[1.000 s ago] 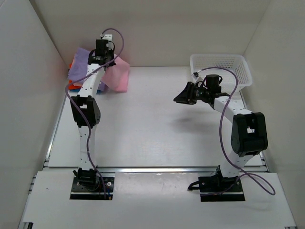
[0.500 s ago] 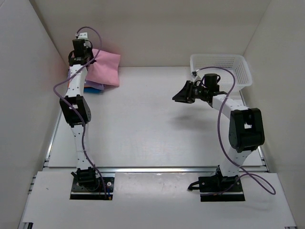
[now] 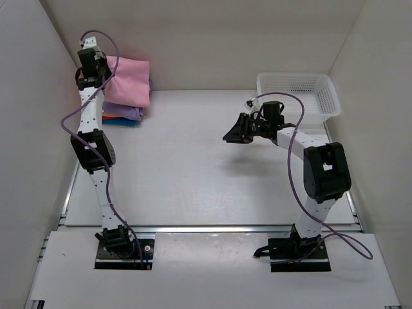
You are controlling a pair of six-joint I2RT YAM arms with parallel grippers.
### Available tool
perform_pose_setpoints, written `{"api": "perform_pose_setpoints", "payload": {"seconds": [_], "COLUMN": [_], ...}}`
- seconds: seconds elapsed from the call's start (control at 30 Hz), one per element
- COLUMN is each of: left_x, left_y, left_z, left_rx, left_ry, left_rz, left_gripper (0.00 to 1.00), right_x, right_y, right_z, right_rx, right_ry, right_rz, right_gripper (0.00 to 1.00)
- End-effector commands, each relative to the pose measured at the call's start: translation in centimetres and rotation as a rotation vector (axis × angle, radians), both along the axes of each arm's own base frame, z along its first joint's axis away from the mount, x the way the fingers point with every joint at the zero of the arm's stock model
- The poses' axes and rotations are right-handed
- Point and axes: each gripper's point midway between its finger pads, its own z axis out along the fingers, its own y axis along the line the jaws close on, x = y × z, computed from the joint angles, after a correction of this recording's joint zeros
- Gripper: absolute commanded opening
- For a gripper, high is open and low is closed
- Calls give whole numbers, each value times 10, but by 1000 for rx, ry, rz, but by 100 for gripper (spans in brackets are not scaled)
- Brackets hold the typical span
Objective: Fold and stack the t-shirts
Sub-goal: Put the neatly folded tshirt into the corner of the board with the left arm
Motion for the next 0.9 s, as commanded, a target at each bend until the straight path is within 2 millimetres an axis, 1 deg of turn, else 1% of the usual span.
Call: {"api": "perform_pose_setpoints", "payload": {"seconds": [0.0, 0.03, 0.07, 0.1, 0.13, 0.17, 0.2, 0.23, 0.27, 0.3, 0.33, 0.37, 0.4, 0.43, 0.5, 0.53, 0.57, 0.6, 0.63, 0.67, 0.7, 0.73, 0.77, 0.8, 0.83, 0.87], "left_x": [-12, -14, -14, -10, -9, -9, -7, -2, 1, 5, 9, 13, 15, 16, 23, 24, 26, 27, 25, 25, 25, 23, 22, 21, 20, 21], "left_y": [31, 40, 44, 45, 56, 60, 68, 63, 65, 69, 70, 67, 64, 65, 54, 55, 51, 46, 59, 58, 59, 64, 69, 72, 77, 76], "left_z": [84, 82, 82, 77, 71, 67, 54, 52, 41, 23, 13, -6, -11, -27, -52, -64, -77, -77, -88, -97, -99, -108, -109, -111, -106, -102], "left_rx": [-2, 4, 3, 3, 1, 1, -3, -8, -17, -27, -31, -47, -51, -51, -53, -56, -58, -56, -56, -53, -58, -63, -63, -71, -75, -81], "left_ry": [-184, -179, -186, -186, -182, -181, -163, -170, -163, -146, -140, -112, -105, -80, -45, -29, -10, -8, 11, 25, 27, 43, 44, 44, 34, 25], "left_rz": [62, 85, 95, 95, 133, 138, 148, 135, 137, 134, 133, 131, 122, 122, 100, 110, 104, 95, 147, 151, 163, 191, 209, 213, 211, 200], "left_gripper": [0, 0, 0, 0, 0, 0, 0, 0, 0, 0, 0, 0, 0, 0, 0, 0, 0, 0, 0, 0, 0, 0, 0, 3, 22, 52], "right_x": [6, 4, 6, 4, 3, 4, 3, 5, 4, 6, 5, 6, 7, 6, 6, 7, 7, 5, 6, 7, 8, 6, 5, 4, 2, 2], "right_y": [7, 9, 11, 12, 16, 15, 17, 17, 18, 18, 18, 18, 17, 18, 16, 15, 14, 15, 15, 14, 14, 17, 15, 17, 20, 18], "right_z": [11, 9, 11, 7, 10, 10, 10, 12, 15, 12, 15, 18, 17, 15, 17, 17, 16, 16, 17, 15, 17, 16, 14, 15, 15, 14], "right_rx": [7, 3, 6, 1, 0, 5, 7, 9, 10, 2, 1, 4, -1, 0, -1, -3, -2, 0, 1, -3, 0, 3, 1, 4, 4, 3], "right_ry": [-25, -25, -29, -20, -19, -22, -13, -17, -18, -13, -17, -19, -22, -13, -10, -15, -10, -6, -9, -8, -15, -2, 1, -4, -3, 2], "right_rz": [9, 12, 12, 12, 18, 13, 18, 18, 22, 19, 15, 13, 8, 15, 10, 4, 4, 6, 3, -3, 2, 6, 3, 11, 16, 13], "right_gripper": [32, 32, 32, 31, 31, 32, 32, 31, 31, 31, 31, 32, 31, 32, 32, 31, 32, 32, 32, 32, 32, 32, 31, 32, 32, 31]}}
